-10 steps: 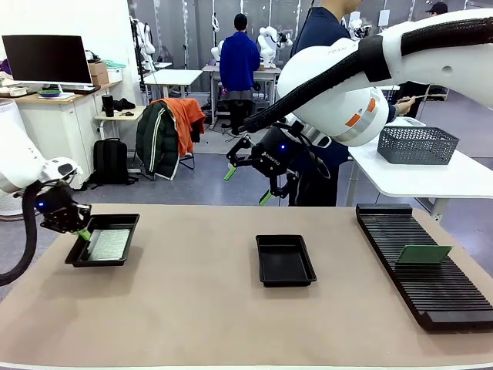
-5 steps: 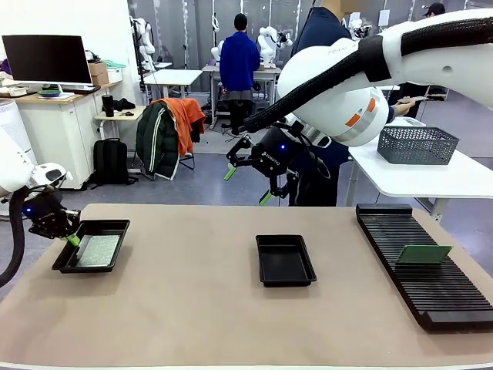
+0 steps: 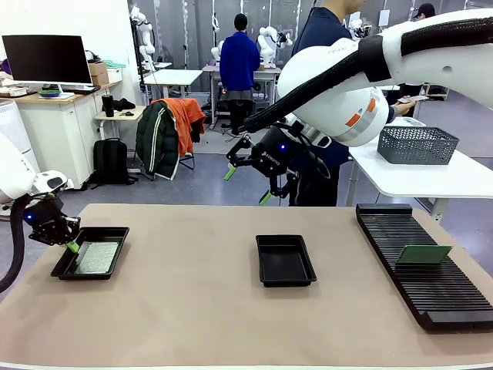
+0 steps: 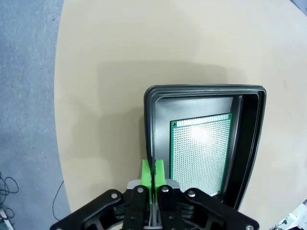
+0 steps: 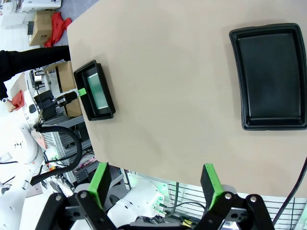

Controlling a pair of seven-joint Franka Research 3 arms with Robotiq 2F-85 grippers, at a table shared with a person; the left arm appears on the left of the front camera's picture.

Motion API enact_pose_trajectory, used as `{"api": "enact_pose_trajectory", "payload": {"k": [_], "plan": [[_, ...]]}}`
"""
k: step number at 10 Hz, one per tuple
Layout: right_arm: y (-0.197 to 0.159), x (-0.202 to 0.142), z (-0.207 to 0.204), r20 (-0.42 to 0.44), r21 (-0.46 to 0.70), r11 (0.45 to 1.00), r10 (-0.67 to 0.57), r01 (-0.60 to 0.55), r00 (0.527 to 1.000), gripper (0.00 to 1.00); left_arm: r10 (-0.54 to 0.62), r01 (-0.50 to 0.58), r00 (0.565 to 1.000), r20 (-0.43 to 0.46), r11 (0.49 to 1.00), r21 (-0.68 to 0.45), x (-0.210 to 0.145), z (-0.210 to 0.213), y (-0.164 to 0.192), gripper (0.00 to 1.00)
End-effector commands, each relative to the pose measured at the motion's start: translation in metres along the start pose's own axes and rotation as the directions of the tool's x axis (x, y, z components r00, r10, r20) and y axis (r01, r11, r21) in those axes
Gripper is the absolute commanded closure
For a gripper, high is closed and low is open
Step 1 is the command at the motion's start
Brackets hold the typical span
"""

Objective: Inspect and transfer BCBs to ESD trays.
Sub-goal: Pick up the ESD tray and place it on the left side of the table.

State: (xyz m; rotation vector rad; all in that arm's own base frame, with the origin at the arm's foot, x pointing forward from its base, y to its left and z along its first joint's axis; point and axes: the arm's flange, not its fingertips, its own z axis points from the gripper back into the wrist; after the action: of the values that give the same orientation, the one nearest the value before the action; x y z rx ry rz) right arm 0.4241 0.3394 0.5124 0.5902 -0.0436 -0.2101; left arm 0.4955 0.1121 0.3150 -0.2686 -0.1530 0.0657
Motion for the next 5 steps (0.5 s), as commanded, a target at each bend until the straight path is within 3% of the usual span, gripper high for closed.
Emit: {"api": "enact_pose_trajectory", "payload": {"k": [1,2,5], "plan": [[0.0025,0.0008,-0.0002,0.006,-0.021,1.000,-0.016,0.016,1.000,0.00,-0.026,0.026,1.000,0.017,1.000,0.004,-0.0028,-0.0037,0.0028,0.97],[0.0025,0.0008,-0.0002,0.006,-0.021,1.000,-0.016,0.016,1.000,0.00,-0.024,0.024,1.000,0.017,1.000,0.001,-0.0034,-0.0052,0.0020,0.93],[0.0025,0.0008,-0.0002,0.006,-0.021,1.000,-0.016,0.016,1.000,0.00,-0.014,0.014,1.000,0.014,1.000,0.013,-0.0056,-0.0012,0.0021,0.61]]}}
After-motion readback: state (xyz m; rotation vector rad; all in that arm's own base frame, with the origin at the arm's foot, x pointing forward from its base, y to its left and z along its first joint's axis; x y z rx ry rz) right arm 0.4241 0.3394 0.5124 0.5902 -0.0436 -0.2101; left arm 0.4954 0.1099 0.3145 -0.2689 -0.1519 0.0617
